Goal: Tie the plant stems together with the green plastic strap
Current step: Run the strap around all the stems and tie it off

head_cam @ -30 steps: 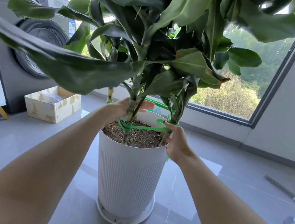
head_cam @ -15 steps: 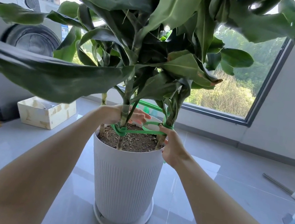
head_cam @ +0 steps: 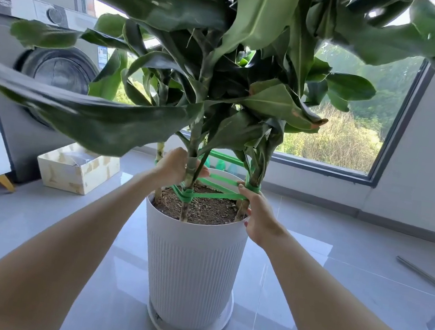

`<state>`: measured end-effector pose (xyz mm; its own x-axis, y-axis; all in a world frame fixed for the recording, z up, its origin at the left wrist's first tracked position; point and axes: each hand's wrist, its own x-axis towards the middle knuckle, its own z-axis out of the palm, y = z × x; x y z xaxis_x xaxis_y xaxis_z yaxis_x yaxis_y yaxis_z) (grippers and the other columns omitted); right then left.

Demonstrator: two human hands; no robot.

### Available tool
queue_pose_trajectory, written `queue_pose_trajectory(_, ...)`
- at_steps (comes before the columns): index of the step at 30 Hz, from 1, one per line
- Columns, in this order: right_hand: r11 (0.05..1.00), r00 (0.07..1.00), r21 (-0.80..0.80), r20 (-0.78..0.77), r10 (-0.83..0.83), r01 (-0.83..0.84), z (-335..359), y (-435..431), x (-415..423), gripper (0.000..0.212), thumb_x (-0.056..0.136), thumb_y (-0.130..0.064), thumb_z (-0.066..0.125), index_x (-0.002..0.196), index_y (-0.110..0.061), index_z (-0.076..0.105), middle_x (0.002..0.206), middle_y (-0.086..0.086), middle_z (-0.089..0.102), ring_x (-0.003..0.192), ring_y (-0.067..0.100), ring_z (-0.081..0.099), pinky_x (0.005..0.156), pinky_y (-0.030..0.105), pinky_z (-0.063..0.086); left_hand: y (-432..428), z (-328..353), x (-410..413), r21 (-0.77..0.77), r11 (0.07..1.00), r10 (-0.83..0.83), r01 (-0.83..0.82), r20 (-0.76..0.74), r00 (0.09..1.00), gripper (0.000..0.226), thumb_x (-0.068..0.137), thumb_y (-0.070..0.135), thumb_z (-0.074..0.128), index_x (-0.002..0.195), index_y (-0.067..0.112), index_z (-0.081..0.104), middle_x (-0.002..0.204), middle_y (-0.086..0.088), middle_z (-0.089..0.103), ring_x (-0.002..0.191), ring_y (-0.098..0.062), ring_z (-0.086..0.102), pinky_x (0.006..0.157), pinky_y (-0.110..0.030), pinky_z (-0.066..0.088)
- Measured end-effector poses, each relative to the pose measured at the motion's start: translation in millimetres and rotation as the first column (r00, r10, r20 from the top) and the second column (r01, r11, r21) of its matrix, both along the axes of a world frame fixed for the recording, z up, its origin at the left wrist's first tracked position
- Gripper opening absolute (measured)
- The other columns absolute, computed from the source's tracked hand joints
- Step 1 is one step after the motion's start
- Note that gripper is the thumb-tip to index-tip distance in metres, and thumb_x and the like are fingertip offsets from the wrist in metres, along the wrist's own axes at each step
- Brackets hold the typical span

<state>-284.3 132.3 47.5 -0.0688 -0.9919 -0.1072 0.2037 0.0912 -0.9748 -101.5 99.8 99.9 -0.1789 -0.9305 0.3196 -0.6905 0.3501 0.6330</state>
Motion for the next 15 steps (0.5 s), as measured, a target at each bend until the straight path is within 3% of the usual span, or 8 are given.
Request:
queue_pose_trajectory(1,1.0,1.0,0.012,-0.02,-0.011,0.011,-1,-1,-2,0.017,0.093,-0.025,0.058,0.109,-0.024,0.063,0.142,0.024,0.04,0.134,0.039,0.034,0.077,0.032,0.033,4,-1,4,-0.03,0.999,0.033,-0.033,0.027,0.999,0.015,0.084,0.008,0.068,0.098,0.011,0.069,0.078,0.002,0.059,0.07,-0.01,0.055,0.061,-0.02,0.041)
queue_pose_trajectory(4,0.999,0.996,0.024,-0.081,-0.045,0.047,-1,1,-4,0.022,0.092,-0.031,0.06,0.113,-0.026,0.062,0.132,0.021,0.053,0.121,0.033,0.047,0.079,0.033,0.028,7,-11,21,-0.152,0.988,0.013,-0.005,0.058,0.998,0.011,0.081,0.011,0.072,0.09,0.015,0.075,0.085,0.001,0.066,0.07,-0.005,0.052,0.059,-0.016,0.038)
queue_pose_trajectory(5,0.997,0.992,0.035,-0.108,-0.059,0.063,-1,3,-3,0.025,0.091,-0.033,0.06,0.114,-0.024,0.061,0.119,0.016,0.06,0.107,0.028,0.051,0.077,0.032,0.03,8,-11,26,-0.188,0.982,0.025,-0.01,0.077,0.997,0.01,0.081,0.01,0.071,0.09,0.011,0.076,0.088,-0.001,0.068,0.073,-0.009,0.053,0.064,-0.02,0.04)
queue_pose_trajectory(7,0.996,0.988,0.034,-0.133,-0.074,0.079,1,6,-3,0.029,0.091,-0.033,0.061,0.117,-0.019,0.06,0.093,0.007,0.055,0.09,0.02,0.046,0.071,0.029,0.033,12,-12,31,-0.232,0.972,0.06,-0.036,0.098,0.993,0.009,0.082,0.012,0.07,0.087,0.011,0.077,0.083,0.0,0.067,0.075,-0.014,0.053,0.07,-0.025,0.039)
queue_pose_trajectory(9,0.996,0.987,0.027,-0.138,-0.085,0.089,4,11,-3,0.027,0.091,-0.032,0.061,0.113,-0.017,0.06,0.095,0.011,0.056,0.091,0.023,0.05,0.076,0.031,0.039,17,-12,33,-0.246,0.968,0.06,-0.036,0.092,0.994,0.008,0.082,0.015,0.071,0.087,0.012,0.077,0.074,0.007,0.06,0.07,-0.011,0.05,0.07,-0.025,0.038)
queue_pose_trajectory(12,0.991,0.981,0.02,-0.14,-0.132,0.136,7,20,-3,0.03,0.092,-0.029,0.061,0.12,-0.018,0.059,0.124,0.023,0.059,0.121,0.038,0.052,0.1,0.045,0.043,26,-18,33,-0.25,0.968,0.06,-0.033,0.1,0.993,0.012,0.081,0.017,0.072,0.09,0.01,0.077,0.066,0.013,0.055,0.062,-0.006,0.046,0.067,-0.025,0.041)
queue_pose_trajectory(14,0.987,0.979,0.002,-0.131,-0.158,0.16,7,26,-4,0.038,0.092,-0.026,0.061,0.129,-0.015,0.055,0.128,0.024,0.057,0.119,0.04,0.053,0.096,0.045,0.046,31,-20,31,-0.258,0.965,0.07,-0.041,0.105,0.992,0.012,0.082,0.016,0.072,0.092,0.011,0.076,0.065,0.014,0.055,0.061,-0.008,0.048,0.066,-0.028,0.045)
queue_pose_trajectory(15,0.986,0.979,-0.004,-0.119,-0.167,0.167,7,27,-4,0.041,0.093,-0.025,0.061,0.132,-0.014,0.054,0.125,0.022,0.06,0.108,0.037,0.058,0.085,0.041,0.051,32,-22,31,-0.265,0.963,0.084,-0.051,0.115,0.99,0.012,0.083,0.016,0.07,0.092,0.012,0.076,0.066,0.012,0.057,0.062,-0.012,0.051,0.068,-0.028,0.046)
